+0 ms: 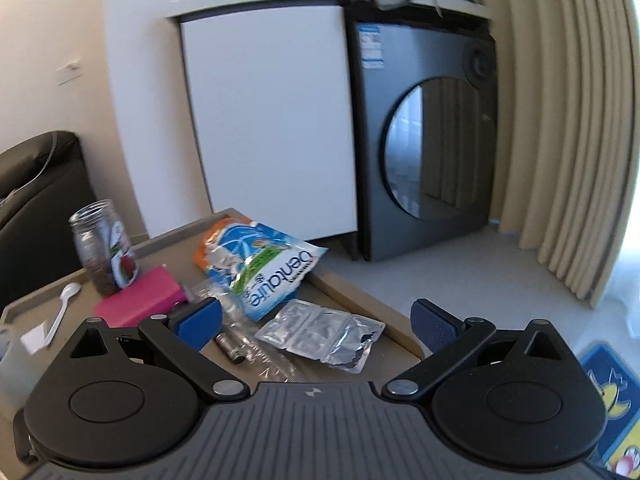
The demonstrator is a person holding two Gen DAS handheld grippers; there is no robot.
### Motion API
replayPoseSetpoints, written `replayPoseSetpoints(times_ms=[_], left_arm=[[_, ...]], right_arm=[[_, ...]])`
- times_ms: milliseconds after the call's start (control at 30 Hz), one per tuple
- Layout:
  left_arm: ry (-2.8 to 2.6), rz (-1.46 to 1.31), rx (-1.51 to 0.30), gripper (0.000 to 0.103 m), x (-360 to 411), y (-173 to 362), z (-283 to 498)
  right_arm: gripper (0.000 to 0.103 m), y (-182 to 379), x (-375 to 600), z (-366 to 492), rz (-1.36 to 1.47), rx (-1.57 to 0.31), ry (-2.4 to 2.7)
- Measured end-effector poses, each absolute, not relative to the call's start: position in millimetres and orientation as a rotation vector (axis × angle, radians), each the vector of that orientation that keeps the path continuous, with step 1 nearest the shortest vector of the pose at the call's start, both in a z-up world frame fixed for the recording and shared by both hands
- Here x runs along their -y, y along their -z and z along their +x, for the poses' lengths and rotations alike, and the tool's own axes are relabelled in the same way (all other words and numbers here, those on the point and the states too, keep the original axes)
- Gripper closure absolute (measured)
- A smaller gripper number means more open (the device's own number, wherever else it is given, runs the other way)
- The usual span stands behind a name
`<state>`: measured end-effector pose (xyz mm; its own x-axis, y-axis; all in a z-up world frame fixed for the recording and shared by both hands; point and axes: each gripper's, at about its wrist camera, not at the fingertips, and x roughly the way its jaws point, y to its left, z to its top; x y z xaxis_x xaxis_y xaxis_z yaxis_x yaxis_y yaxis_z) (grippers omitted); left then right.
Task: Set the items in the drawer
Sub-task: 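Lower the left gripper onto the silver blister pack beside the Dentalife bag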
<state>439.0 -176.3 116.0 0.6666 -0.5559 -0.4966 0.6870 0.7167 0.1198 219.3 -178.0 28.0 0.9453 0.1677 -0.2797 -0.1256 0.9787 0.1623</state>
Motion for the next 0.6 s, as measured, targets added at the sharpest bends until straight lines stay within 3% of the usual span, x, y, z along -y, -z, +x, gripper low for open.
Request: replayPoseSetpoints(times_ms=[600], left_arm=[[0.845, 0.521, -0.487, 0.0, 200.0, -89.9, 475.3]], right_arm=[[0.016, -28.3, 185.8, 214.2, 0.2, -0.252, -0.18]])
